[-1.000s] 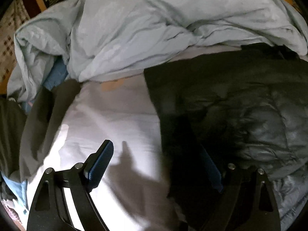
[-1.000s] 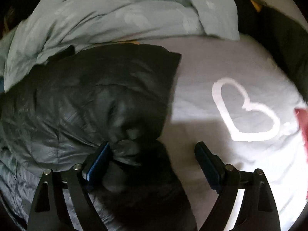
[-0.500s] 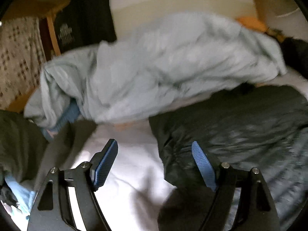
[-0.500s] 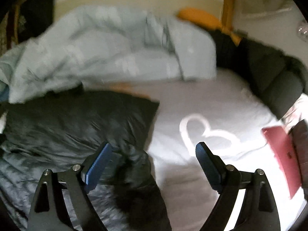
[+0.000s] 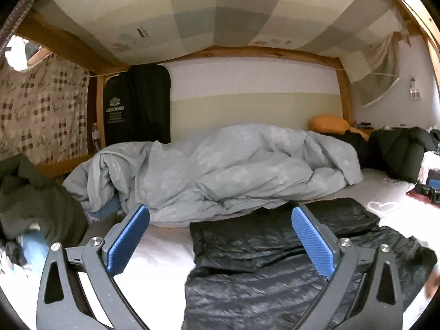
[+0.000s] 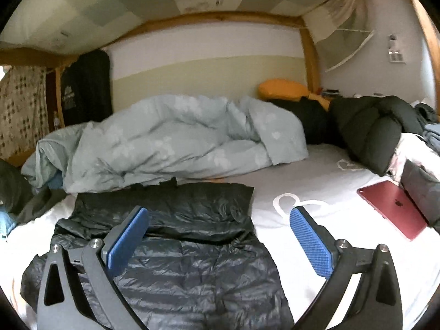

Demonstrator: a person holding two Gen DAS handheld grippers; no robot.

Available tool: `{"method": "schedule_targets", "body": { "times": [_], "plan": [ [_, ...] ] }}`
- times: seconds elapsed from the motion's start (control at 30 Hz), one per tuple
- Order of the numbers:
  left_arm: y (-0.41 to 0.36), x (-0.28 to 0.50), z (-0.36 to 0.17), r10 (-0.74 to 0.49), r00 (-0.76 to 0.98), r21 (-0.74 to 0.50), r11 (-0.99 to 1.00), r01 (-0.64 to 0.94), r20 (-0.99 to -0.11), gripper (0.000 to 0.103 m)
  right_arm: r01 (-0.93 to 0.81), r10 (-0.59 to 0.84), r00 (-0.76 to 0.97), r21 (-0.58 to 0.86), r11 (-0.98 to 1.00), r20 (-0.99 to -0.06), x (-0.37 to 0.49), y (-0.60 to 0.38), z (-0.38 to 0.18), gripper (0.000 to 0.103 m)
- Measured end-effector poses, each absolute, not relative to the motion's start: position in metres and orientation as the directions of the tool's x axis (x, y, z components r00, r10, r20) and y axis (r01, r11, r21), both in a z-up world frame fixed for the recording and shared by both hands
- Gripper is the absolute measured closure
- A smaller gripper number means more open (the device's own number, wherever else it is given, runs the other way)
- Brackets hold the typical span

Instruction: Fold large clothes

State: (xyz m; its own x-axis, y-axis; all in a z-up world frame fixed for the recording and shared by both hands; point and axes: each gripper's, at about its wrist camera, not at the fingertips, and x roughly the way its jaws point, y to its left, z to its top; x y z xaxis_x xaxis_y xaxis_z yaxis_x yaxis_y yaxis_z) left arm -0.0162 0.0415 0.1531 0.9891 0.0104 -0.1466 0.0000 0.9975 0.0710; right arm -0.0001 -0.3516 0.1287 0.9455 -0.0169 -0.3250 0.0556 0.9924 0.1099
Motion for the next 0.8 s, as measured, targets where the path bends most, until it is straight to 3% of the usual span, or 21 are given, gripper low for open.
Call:
{"method": "schedule_targets", "body": {
  "times": [0.13,0.4,0.57,0.7,0.8],
  "plan": [
    [0.034,-0.031,0.136,-0.036,0.981,0.02,0.999,0.041,-0.191,0.0,0.048,0.017,0.941,0.185,0.982,-0.339,-0.022,-0.353,0.117,0.001],
    [-0.02,-0.027,0.078,-0.114,0.905,0.073,0.985,0.157,-0.409,0.001,0.02,0.077,0.824,0.164,0.986,-0.562,-0.02,-0.331,0.065,0.001],
    [-0.049,-0.02,0.044,-0.159,0.842,0.092,0.967,0.238,-0.516,0.001,-0.068,0.199,0.712,0.216,0.974,-0.673,-0.018,-0.312,0.034,0.001],
    [-0.058,-0.001,0.015,-0.078,0.8,0.166,0.962,0.217,-0.596,0.005,-0.095,0.089,0.586,0.041,0.995,-0.805,0.007,-0.29,0.003,0.001],
    [-0.048,0.015,-0.004,-0.019,0.765,0.18,0.968,0.176,-0.643,0.005,-0.061,0.012,0.596,-0.031,0.998,-0.803,0.015,-0.29,-0.006,0.001]
  ]
}}
